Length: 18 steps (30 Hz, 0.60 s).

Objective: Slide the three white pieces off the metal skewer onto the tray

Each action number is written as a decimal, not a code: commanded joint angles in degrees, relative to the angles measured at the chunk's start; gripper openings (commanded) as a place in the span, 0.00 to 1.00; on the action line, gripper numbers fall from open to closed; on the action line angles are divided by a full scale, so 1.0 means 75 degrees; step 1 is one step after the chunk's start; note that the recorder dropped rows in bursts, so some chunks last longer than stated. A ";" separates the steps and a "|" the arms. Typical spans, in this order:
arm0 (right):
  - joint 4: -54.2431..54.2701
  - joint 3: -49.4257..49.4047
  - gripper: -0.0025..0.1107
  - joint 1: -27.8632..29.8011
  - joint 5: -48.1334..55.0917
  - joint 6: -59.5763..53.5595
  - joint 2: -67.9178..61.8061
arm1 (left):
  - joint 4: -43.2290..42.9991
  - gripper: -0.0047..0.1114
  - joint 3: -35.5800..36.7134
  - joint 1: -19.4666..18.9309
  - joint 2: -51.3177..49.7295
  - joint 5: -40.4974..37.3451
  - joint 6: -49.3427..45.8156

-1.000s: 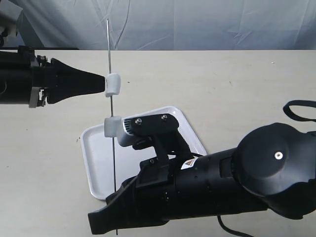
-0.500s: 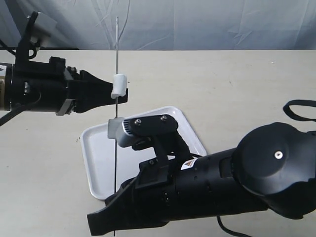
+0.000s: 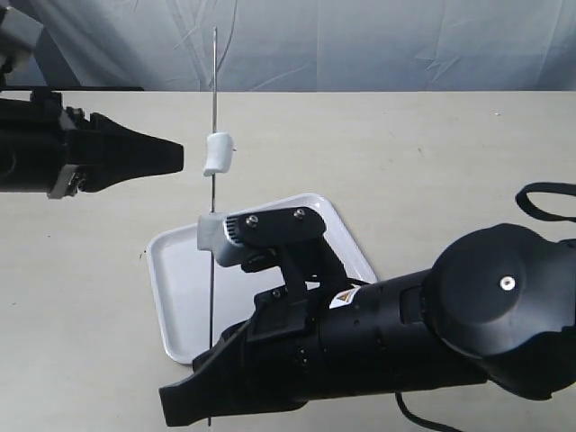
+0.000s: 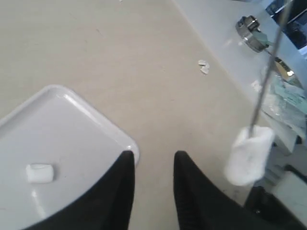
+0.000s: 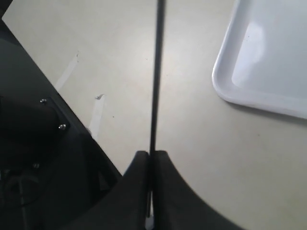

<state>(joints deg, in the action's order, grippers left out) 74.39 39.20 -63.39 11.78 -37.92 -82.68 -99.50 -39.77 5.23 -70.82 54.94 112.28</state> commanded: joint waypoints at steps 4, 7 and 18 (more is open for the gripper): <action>-0.0229 0.0014 0.02 0.0006 -0.0605 -0.0063 0.0089 | 0.0819 0.29 0.0035 0.0262 0.0798 0.0913 0.0309; -0.0450 0.0014 0.02 0.0006 -0.0672 -0.0063 0.0024 | 0.1000 0.29 0.0035 0.0394 0.0964 0.0898 0.0344; -0.0594 0.0014 0.02 0.0006 -0.0445 -0.0063 -0.0067 | 0.0396 0.35 -0.0013 0.1287 0.0984 -0.0517 0.0588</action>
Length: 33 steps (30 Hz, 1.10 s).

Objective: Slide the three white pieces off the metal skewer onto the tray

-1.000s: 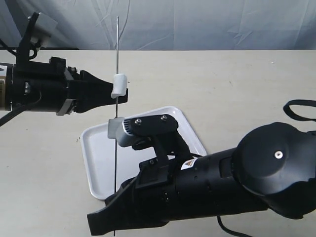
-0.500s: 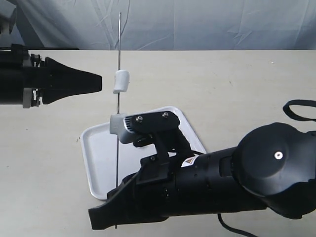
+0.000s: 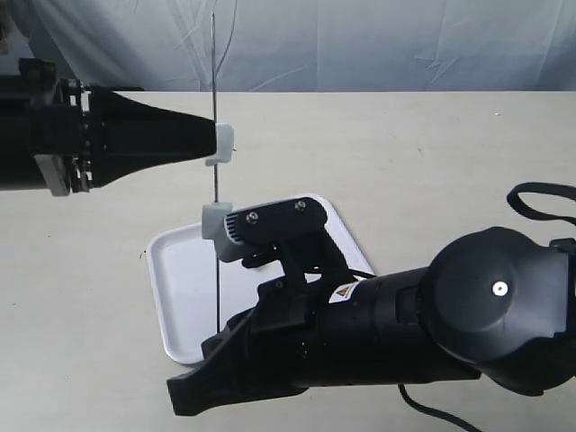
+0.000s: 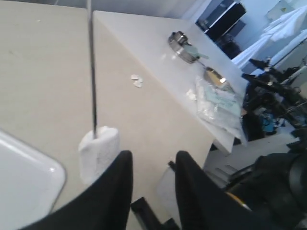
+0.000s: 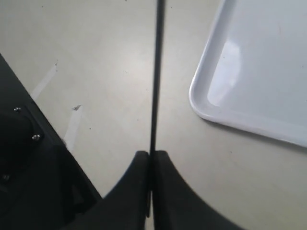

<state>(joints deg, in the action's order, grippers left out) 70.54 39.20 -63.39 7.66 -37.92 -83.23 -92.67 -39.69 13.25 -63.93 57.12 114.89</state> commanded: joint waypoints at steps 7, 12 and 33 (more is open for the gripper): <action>-0.0081 0.0014 0.02 0.0006 0.0118 -0.0063 0.0006 | -0.0473 0.39 -0.0029 0.0235 0.0066 -0.1123 0.0272; -0.0081 0.0014 0.02 0.0006 0.0118 -0.0063 0.0006 | -0.0441 0.39 -0.0058 0.0235 -0.0115 -0.1157 0.0258; -0.0031 0.0014 0.02 0.0006 0.0267 -0.0063 0.0006 | -0.0926 0.14 -0.0293 0.1234 -0.0359 -0.2594 0.0337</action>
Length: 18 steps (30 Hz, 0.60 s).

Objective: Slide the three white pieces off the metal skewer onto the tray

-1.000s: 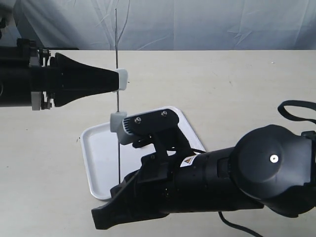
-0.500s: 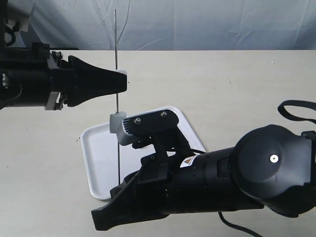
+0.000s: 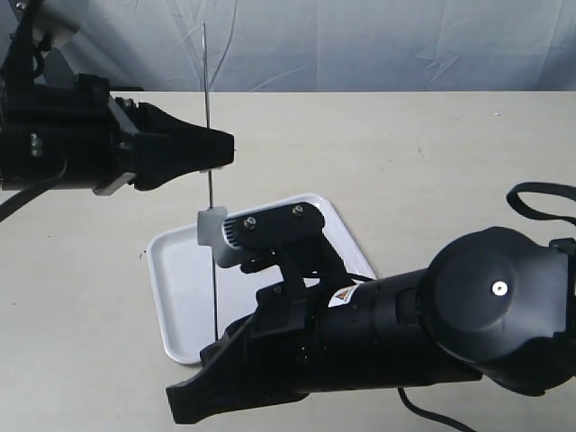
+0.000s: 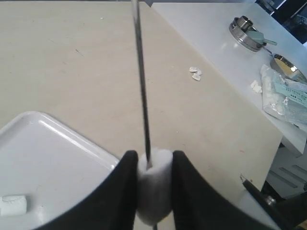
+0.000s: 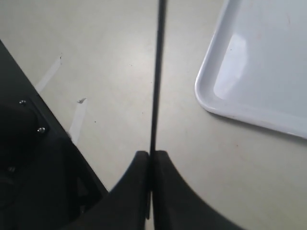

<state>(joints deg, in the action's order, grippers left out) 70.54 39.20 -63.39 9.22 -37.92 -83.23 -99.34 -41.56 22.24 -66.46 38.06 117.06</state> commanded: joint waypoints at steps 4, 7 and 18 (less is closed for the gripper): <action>-0.0029 0.0014 0.02 0.0006 0.0062 -0.0063 0.0006 | 0.0030 0.06 -0.0059 0.0036 -0.0022 0.0111 0.0048; -0.0029 0.0014 0.02 0.0006 0.0078 -0.0063 -0.0009 | 0.0148 0.04 -0.0229 0.0036 -0.0022 0.0183 -0.0014; -0.0029 0.0000 0.02 -0.0008 0.0668 -0.0063 -0.0722 | 0.0118 0.04 -0.0845 0.0022 -0.0022 0.0076 -0.0014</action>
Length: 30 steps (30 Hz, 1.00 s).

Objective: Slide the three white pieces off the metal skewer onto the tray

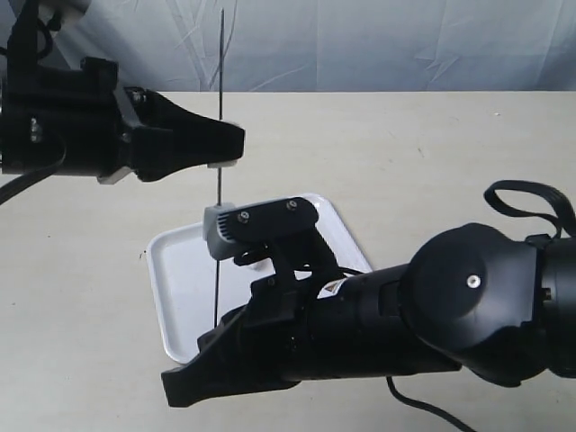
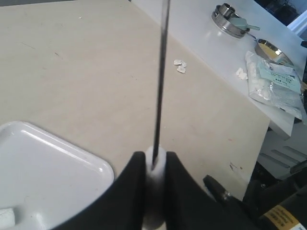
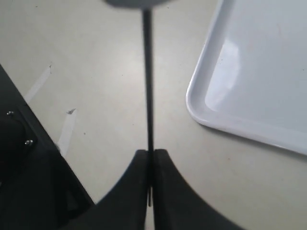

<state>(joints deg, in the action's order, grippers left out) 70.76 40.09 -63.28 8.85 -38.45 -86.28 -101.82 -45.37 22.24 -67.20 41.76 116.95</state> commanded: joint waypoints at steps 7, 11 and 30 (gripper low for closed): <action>-0.0089 -0.0119 0.02 -0.0023 0.0769 0.0008 -0.0439 | 0.0433 0.04 -0.0581 -0.0011 0.0076 -0.0794 0.0059; -0.0141 -0.0119 0.02 -0.0023 0.0769 0.0008 -0.0441 | 0.0452 0.04 -0.0801 -0.0166 0.0076 -0.0772 0.0182; -0.0141 -0.0119 0.02 -0.0023 0.0974 0.0008 -0.0959 | 0.0489 0.04 -0.1889 -0.0454 0.0076 -0.0806 0.0364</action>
<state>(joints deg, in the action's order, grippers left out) 70.31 39.34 -63.33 14.21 -38.47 -93.44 -99.44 -57.93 18.95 -67.20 37.73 119.26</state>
